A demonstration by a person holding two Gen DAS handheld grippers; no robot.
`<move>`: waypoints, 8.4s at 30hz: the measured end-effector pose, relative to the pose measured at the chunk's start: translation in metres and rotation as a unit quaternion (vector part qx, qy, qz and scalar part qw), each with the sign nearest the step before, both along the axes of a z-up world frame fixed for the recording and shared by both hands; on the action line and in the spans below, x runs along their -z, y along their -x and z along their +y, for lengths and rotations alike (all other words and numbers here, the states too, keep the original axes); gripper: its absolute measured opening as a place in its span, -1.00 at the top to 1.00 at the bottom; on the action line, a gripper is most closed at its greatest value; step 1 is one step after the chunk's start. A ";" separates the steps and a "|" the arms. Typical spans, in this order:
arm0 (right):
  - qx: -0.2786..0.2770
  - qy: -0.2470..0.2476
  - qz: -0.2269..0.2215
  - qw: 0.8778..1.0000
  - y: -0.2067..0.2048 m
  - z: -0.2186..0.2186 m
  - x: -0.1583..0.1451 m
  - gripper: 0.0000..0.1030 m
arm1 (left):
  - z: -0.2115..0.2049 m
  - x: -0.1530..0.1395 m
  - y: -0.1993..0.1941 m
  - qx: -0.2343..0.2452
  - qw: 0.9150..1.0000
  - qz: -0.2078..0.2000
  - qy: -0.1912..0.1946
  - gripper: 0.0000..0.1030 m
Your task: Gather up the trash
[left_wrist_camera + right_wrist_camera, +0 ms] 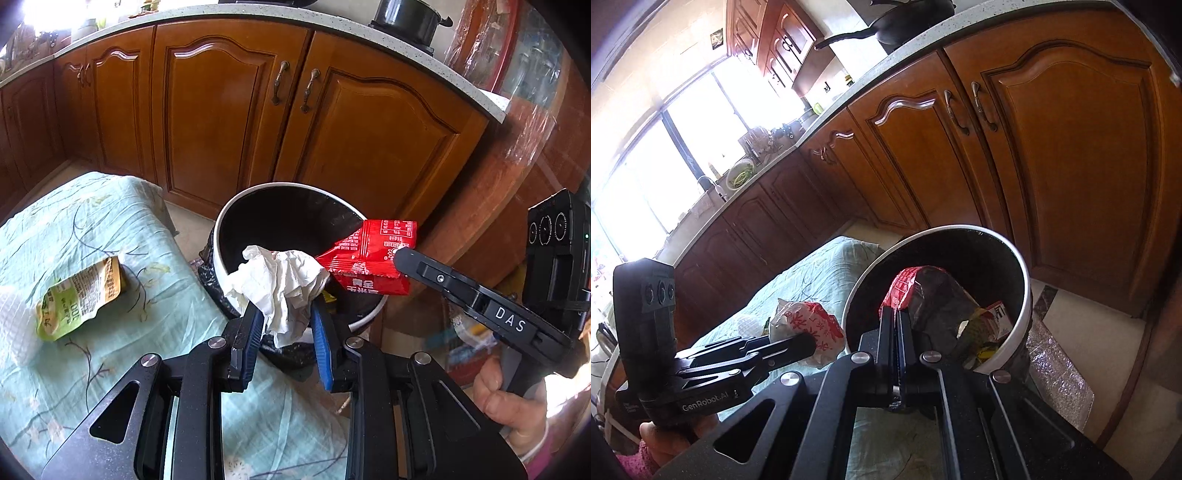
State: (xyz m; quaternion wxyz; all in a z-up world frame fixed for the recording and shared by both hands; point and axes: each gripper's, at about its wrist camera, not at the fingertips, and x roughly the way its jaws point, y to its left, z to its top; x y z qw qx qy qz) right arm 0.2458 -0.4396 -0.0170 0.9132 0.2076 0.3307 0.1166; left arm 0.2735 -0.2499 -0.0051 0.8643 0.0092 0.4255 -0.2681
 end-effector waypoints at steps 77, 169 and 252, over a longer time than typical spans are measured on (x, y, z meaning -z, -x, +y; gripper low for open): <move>-0.119 -0.085 0.061 0.987 -0.069 0.164 0.042 -0.81 | 0.245 0.031 0.012 -0.258 0.965 0.017 0.038 -0.24; -0.078 0.014 -0.004 0.997 0.046 0.068 -0.003 0.93 | 0.109 -0.005 0.061 -0.100 0.995 -0.015 0.016 0.62; 0.004 0.031 0.072 0.997 -0.059 -0.016 0.024 0.74 | -0.065 0.022 -0.067 -0.009 0.996 0.021 -0.081 0.35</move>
